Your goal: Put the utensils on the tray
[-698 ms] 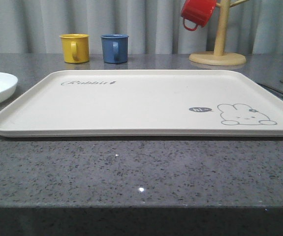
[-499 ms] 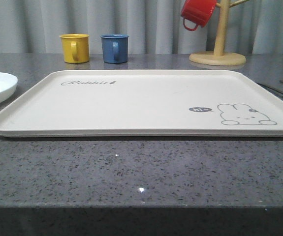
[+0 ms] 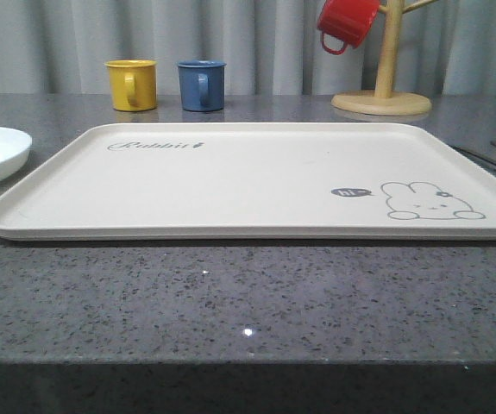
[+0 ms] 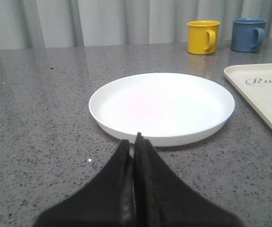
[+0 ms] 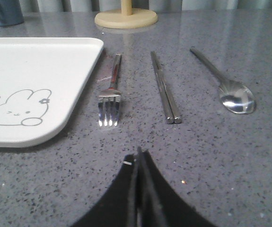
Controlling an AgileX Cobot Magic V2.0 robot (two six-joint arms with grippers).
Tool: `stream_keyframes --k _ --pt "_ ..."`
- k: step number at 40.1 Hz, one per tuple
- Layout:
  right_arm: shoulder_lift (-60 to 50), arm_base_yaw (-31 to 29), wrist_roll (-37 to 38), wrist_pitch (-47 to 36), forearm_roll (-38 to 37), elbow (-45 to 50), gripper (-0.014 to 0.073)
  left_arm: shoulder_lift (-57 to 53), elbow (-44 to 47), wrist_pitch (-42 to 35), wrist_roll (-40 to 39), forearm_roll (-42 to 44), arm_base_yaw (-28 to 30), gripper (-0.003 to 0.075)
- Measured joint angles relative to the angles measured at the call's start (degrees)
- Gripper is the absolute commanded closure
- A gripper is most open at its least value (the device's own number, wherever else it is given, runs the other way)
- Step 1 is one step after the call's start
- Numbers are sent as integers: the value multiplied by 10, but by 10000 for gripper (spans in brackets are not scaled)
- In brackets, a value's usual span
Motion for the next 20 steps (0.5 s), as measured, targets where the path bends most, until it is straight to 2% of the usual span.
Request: stream_keyframes --k 20 --pt "0 0 0 -2 0 0 662 0 0 -10 0 5 0 738"
